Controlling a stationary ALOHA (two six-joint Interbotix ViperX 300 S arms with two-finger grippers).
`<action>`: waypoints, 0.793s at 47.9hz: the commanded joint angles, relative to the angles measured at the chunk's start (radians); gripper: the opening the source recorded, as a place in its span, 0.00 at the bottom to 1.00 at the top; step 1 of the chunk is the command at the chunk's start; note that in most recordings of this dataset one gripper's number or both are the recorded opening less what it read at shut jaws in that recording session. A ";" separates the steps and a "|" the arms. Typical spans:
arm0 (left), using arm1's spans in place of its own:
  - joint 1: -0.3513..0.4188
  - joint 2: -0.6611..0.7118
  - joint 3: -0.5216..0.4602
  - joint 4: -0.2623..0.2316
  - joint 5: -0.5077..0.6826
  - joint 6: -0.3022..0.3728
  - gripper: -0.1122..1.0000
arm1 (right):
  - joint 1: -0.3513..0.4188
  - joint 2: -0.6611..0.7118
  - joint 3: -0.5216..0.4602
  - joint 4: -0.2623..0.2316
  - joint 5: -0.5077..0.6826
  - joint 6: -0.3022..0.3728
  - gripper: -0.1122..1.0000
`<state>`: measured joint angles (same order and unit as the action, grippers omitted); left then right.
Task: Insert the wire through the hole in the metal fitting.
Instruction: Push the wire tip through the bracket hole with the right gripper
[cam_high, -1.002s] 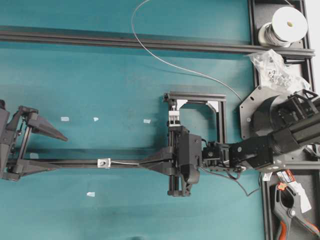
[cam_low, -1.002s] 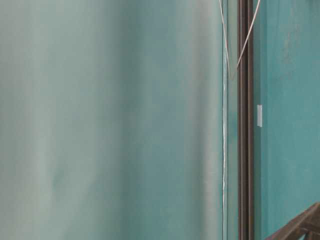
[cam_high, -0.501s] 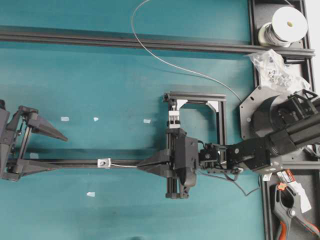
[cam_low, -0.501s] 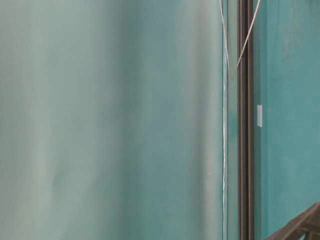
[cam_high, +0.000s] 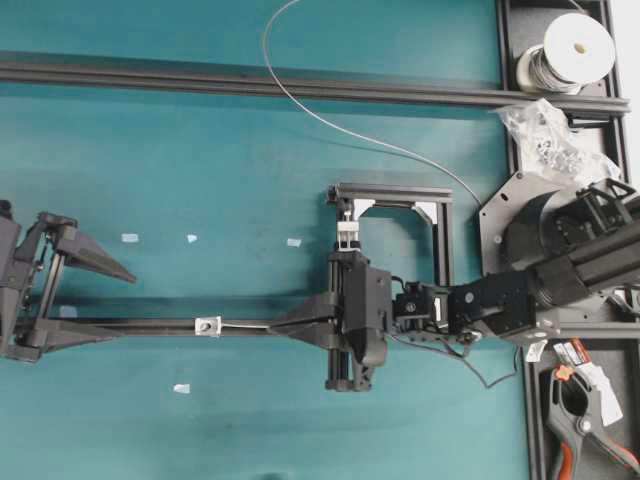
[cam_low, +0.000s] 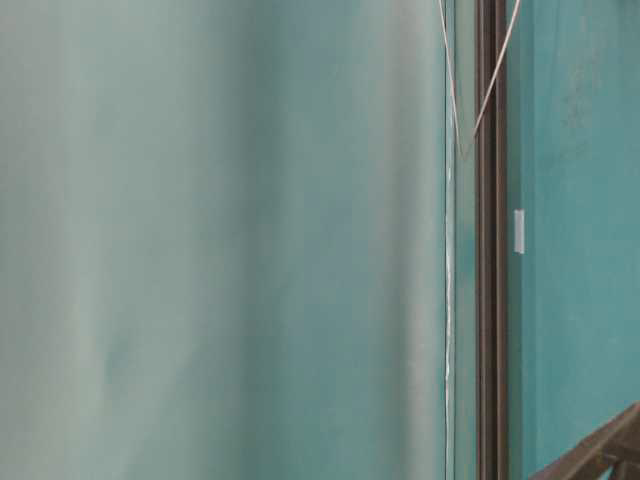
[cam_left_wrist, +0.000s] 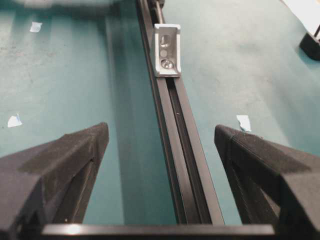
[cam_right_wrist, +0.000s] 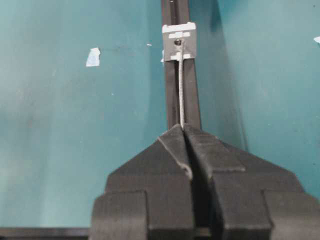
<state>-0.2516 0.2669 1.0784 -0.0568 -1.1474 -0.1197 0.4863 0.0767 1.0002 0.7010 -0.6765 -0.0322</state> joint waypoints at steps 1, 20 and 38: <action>-0.002 -0.021 -0.011 0.002 -0.003 0.002 0.81 | -0.008 0.000 -0.020 -0.005 -0.017 -0.002 0.10; 0.000 -0.006 -0.049 0.002 0.020 0.044 0.81 | -0.031 0.051 -0.063 -0.031 -0.052 -0.003 0.10; 0.012 -0.006 -0.078 0.002 0.064 0.048 0.81 | -0.040 0.104 -0.104 -0.043 -0.098 -0.005 0.10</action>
<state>-0.2454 0.2730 1.0186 -0.0568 -1.0891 -0.0736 0.4525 0.1902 0.9173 0.6611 -0.7624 -0.0368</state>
